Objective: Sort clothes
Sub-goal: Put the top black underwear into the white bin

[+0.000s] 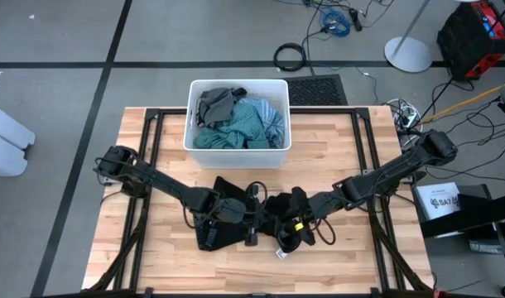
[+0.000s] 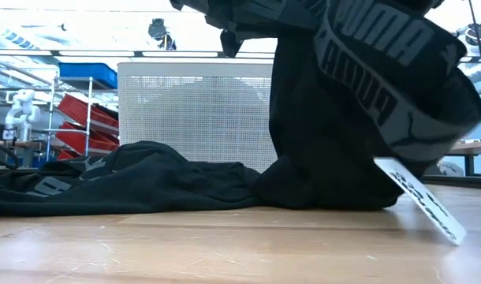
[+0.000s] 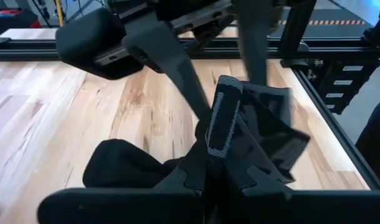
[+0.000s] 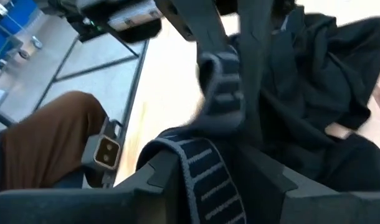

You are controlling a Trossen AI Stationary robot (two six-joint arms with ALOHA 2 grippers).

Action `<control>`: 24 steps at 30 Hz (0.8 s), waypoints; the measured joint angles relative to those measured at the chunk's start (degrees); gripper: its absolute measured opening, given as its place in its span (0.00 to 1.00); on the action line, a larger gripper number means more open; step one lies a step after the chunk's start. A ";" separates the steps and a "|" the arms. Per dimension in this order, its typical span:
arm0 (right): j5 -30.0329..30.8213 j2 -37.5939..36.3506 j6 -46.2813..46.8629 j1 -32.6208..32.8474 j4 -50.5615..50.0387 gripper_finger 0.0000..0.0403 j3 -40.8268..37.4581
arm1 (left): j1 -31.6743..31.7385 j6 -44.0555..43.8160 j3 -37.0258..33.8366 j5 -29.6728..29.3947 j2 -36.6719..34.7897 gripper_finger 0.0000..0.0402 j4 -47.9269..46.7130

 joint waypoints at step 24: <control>6.52 3.86 -2.28 -0.01 2.58 0.31 0.01 | 0.06 0.37 0.00 3.30 0.00 0.02 3.04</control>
